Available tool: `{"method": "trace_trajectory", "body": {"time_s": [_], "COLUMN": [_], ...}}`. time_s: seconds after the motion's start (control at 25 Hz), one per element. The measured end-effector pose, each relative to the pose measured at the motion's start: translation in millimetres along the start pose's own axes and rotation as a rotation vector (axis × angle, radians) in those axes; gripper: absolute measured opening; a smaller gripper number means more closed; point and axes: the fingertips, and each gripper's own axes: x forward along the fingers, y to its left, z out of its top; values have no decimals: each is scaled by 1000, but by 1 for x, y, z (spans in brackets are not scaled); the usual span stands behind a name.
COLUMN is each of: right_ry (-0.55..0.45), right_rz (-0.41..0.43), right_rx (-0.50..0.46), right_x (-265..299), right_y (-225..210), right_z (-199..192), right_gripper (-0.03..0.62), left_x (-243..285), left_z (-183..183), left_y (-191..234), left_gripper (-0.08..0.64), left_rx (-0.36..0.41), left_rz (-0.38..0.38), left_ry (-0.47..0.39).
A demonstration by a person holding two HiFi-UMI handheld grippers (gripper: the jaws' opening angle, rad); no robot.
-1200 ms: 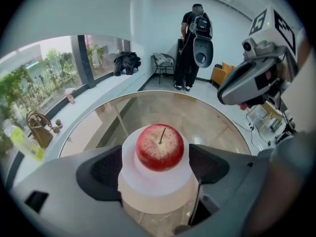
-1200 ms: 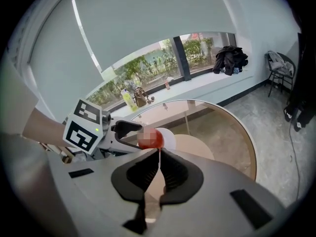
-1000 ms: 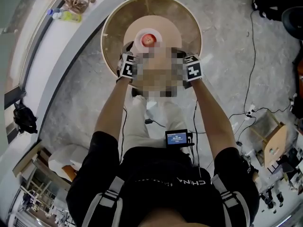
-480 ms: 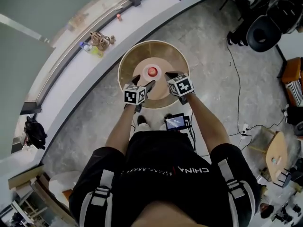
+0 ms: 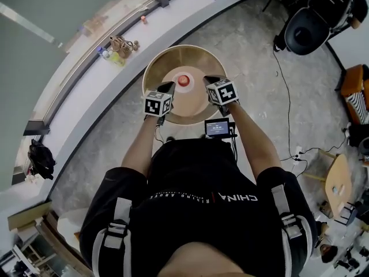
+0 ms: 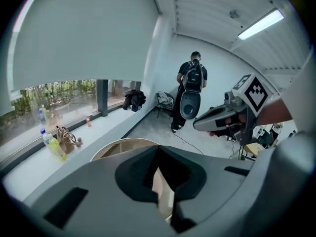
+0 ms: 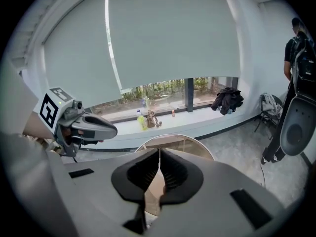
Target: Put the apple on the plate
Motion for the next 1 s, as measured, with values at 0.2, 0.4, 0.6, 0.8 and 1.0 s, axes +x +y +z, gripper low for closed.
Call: {"method": "trace_trajectory", "body": {"time_s": [0.2,0.4,0.6,0.8,1.0], "right_ry": [-3,21,48,81,58], "right_rz": [24,49,88,92,81], "right_rx": [-10,-50,-34,-24,-29], "right_x": [-12,-20,-27,-34,-51], "right_y": [-2,-5,-9,4,40], "right_z": [-4,-22,-52,-85,-101], "right_gripper": [32,32,32,32,32], "left_x": [9,5,-12,-34,-67], "left_z": [-5,-23,-41,-71,-100], "left_y": [-26,-39,-57,-78,-86], "left_gripper": [18,18,18,18,18], "left_rx": [5,7,-56,-72,-53], "left_rz": [-9,28,64,83,85], "left_ry": [12,32,17,18,23]}}
